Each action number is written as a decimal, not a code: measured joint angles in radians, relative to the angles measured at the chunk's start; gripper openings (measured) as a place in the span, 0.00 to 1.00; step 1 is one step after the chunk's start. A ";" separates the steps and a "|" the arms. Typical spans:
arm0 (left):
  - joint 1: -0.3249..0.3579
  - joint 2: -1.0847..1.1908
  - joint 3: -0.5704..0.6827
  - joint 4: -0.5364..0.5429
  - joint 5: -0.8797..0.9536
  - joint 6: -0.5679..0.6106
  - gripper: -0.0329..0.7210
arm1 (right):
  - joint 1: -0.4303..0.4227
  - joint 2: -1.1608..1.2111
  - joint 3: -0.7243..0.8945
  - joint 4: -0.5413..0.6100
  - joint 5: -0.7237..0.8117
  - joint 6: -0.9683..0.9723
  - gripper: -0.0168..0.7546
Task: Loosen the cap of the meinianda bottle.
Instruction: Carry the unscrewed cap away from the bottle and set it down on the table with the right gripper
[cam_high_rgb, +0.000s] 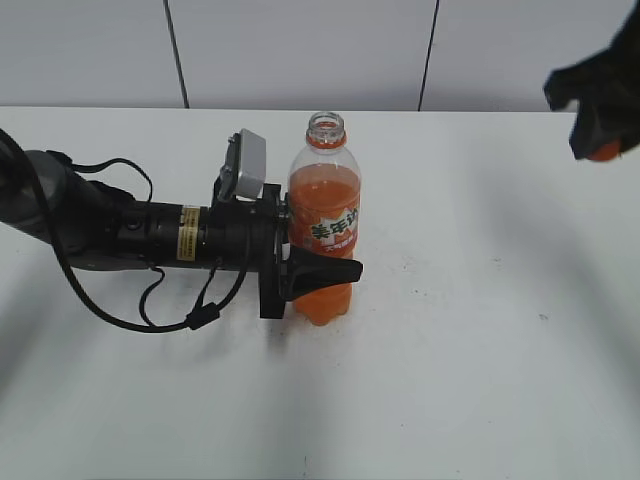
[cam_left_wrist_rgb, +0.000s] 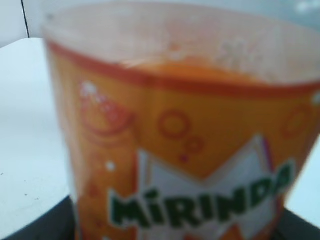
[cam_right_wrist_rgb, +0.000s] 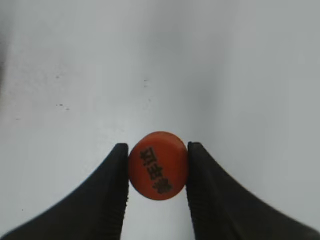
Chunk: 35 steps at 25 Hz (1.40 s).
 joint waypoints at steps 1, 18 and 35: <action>0.000 0.000 0.000 0.000 0.000 0.000 0.59 | -0.053 -0.009 0.058 0.026 -0.041 0.004 0.37; 0.000 0.000 0.000 -0.003 -0.001 0.000 0.59 | -0.312 0.179 0.463 0.356 -0.542 -0.166 0.37; 0.000 0.000 0.000 -0.003 -0.001 0.000 0.59 | -0.312 0.271 0.463 0.443 -0.593 -0.321 0.37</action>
